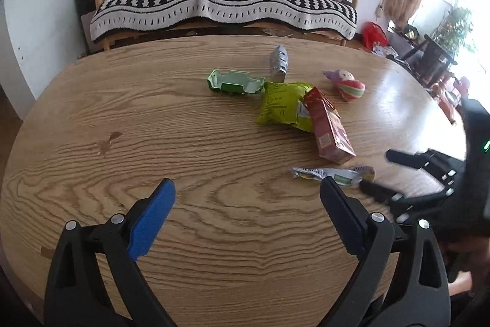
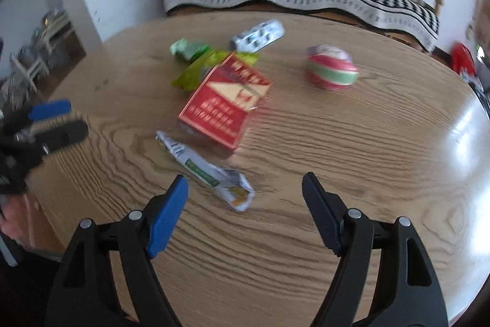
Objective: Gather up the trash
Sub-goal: 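Grasp the crumpled white-green wrapper with right tool while left tool grasps red cigarette box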
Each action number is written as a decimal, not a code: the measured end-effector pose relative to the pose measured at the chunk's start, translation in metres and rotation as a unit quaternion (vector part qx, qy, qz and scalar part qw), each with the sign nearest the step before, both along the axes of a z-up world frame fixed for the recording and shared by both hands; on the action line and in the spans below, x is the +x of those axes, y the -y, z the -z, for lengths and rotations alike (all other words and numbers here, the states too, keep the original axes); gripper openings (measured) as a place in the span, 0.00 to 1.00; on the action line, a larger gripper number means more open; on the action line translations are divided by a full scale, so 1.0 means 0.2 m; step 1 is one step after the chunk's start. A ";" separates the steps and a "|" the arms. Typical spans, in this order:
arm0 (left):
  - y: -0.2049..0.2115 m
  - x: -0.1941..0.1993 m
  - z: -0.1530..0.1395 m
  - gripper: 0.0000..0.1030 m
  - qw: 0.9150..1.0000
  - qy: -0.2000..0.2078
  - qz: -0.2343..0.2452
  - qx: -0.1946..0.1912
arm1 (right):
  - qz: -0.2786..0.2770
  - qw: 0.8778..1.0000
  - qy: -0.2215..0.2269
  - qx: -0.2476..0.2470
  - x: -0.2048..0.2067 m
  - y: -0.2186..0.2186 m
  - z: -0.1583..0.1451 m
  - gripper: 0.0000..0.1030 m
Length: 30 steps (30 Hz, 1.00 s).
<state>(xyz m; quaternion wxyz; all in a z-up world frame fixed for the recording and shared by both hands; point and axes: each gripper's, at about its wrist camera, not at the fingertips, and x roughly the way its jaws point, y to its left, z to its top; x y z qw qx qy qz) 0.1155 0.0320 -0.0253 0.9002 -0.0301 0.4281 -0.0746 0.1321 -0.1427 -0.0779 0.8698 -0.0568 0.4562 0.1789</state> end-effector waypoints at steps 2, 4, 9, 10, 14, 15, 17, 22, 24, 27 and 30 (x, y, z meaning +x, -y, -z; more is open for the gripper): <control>0.00 0.02 0.01 0.90 1.000 -0.005 -0.005 -0.006 | -0.009 1.000 0.000 -0.012 0.02 -0.04 0.04 0.72; 0.00 0.02 0.01 0.90 1.000 -0.007 -0.008 -0.008 | -0.021 1.000 -0.003 -0.019 0.04 -0.09 0.08 0.70; 0.01 0.05 0.01 0.90 1.000 -0.010 -0.016 -0.011 | -0.050 0.998 0.003 -0.024 0.04 -0.14 0.10 0.36; 0.02 0.05 0.02 0.90 1.000 -0.011 -0.017 -0.011 | -0.058 0.998 0.001 -0.024 0.03 -0.15 0.11 0.27; 0.05 0.08 0.04 0.90 1.000 -0.017 -0.021 -0.007 | -0.087 0.996 -0.001 -0.030 -0.01 -0.17 0.09 0.20; 0.07 0.09 0.04 0.90 1.000 -0.018 -0.020 -0.007 | -0.095 0.995 -0.002 -0.031 -0.02 -0.18 0.08 0.20; 0.09 0.10 0.03 0.90 1.000 -0.018 -0.019 -0.007 | -0.105 0.994 0.002 -0.034 -0.06 -0.18 0.06 0.20; 0.15 0.14 0.02 0.90 1.000 -0.017 -0.020 -0.014 | -0.115 0.993 0.020 -0.028 -0.17 -0.12 -0.05 0.20; 0.19 0.16 0.03 0.90 1.000 -0.019 -0.018 -0.014 | -0.106 0.994 0.026 -0.031 -0.22 -0.04 -0.08 0.20; 0.26 0.19 0.05 0.90 0.999 -0.025 -0.014 -0.014 | -0.084 0.996 0.027 -0.025 -0.26 0.09 -0.12 0.20; 0.33 0.22 0.08 0.90 0.999 -0.035 -0.008 -0.020 | -0.052 0.998 0.024 -0.016 -0.29 0.27 -0.14 0.20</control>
